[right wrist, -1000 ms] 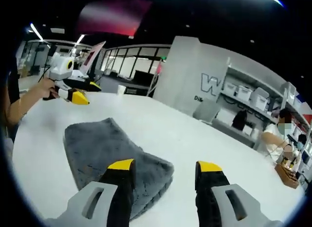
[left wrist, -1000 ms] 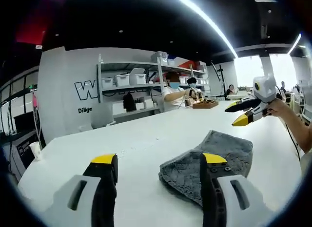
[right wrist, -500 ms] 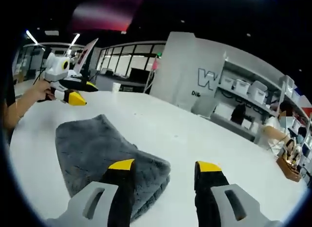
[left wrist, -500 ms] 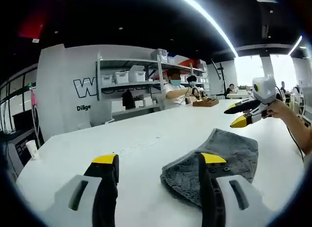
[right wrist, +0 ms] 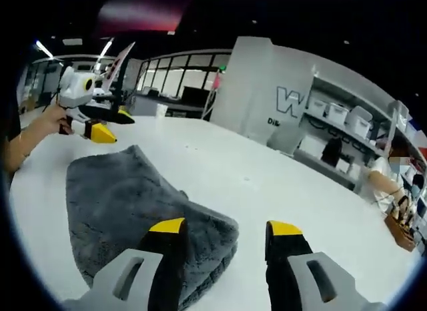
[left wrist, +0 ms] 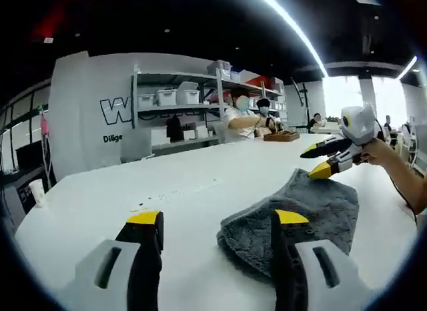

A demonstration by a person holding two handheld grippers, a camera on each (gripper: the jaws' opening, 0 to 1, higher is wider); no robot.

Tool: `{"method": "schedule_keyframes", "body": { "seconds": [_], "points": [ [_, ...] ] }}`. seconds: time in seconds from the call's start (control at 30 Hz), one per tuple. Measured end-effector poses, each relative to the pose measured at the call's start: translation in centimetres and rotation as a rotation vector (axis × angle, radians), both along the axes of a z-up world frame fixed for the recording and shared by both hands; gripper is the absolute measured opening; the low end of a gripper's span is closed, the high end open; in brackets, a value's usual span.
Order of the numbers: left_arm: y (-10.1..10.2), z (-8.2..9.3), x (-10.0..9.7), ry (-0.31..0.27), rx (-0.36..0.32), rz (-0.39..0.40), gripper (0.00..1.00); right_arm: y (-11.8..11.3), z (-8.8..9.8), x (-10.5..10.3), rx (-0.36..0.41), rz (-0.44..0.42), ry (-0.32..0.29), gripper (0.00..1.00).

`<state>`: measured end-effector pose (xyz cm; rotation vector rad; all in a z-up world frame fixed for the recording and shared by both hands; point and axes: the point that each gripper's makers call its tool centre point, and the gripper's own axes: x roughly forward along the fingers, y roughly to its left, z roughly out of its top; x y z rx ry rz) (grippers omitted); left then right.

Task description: Open the folded towel by lifting each exposed corner and separating the folded layers until the towel lies flat within the target outline without major curled edges

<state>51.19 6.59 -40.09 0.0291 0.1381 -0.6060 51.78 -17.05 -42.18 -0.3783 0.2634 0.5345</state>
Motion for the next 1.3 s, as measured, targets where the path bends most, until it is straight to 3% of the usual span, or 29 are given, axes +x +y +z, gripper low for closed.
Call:
{"method": "schedule_keyframes", "body": {
  "seconds": [0.2,0.5,0.87,1.03,1.3],
  "points": [
    [-0.3,-1.1,0.2,0.016,0.014,-0.011,0.61,0.2,-1.0,0.2,0.016,0.003,0.029,0.43],
    [-0.6,-3.3,0.2,0.079,-0.032,-0.026,0.59,0.0,-2.7,0.4,0.058,0.0,0.075,0.4],
    [-0.4,-4.6,0.3,0.115,-0.066,-0.014,0.56,0.2,-3.1,0.2,0.082,0.017,0.082,0.34],
    [-1.2,-5.8,0.0,0.147,-0.063,-0.04,0.48,0.5,-3.5,0.0,0.096,0.038,0.087,0.29],
    [-1.5,-6.3,-0.3,0.173,-0.076,-0.052,0.43,0.7,-3.8,-0.1,0.175,0.034,0.129,0.23]
  ]
}}
